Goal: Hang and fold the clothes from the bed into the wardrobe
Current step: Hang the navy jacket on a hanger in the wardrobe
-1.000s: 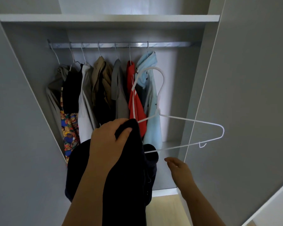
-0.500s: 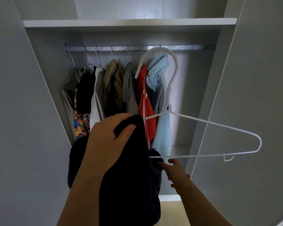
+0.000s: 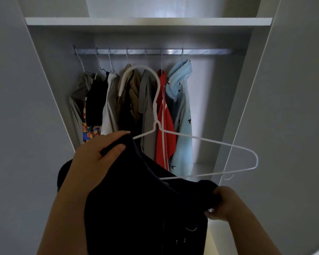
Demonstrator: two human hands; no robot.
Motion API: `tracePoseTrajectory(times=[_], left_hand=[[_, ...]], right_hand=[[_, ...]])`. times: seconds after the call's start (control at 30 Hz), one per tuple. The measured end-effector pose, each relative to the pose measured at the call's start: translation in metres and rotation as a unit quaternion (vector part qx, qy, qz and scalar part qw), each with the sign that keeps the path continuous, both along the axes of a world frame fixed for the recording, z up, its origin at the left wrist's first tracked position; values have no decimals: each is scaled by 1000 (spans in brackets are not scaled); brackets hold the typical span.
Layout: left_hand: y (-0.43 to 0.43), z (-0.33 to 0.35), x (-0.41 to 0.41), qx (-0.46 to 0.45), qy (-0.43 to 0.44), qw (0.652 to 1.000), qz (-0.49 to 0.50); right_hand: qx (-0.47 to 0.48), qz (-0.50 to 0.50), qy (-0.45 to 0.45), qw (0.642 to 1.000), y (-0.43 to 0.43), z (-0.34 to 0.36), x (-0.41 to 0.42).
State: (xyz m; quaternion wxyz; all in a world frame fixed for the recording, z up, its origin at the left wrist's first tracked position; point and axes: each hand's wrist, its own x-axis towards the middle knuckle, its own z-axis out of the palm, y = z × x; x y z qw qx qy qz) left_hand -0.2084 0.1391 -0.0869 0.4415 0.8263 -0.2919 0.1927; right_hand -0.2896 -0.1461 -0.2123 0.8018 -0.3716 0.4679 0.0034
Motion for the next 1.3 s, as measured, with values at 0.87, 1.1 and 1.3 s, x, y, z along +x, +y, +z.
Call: tracePoseTrajectory(times=[0.87, 1.1, 1.3], left_hand=[[-61, -30, -1, 167, 14, 985, 29], [-75, -31, -7, 60, 39, 992, 102], [-64, -22, -9, -38, 56, 998, -12]], right_hand=[[-466, -105, -130, 869, -18, 53, -11], [-448, 78, -244, 856, 18, 68, -17], [-727, -120, -84, 671, 2, 81, -22]])
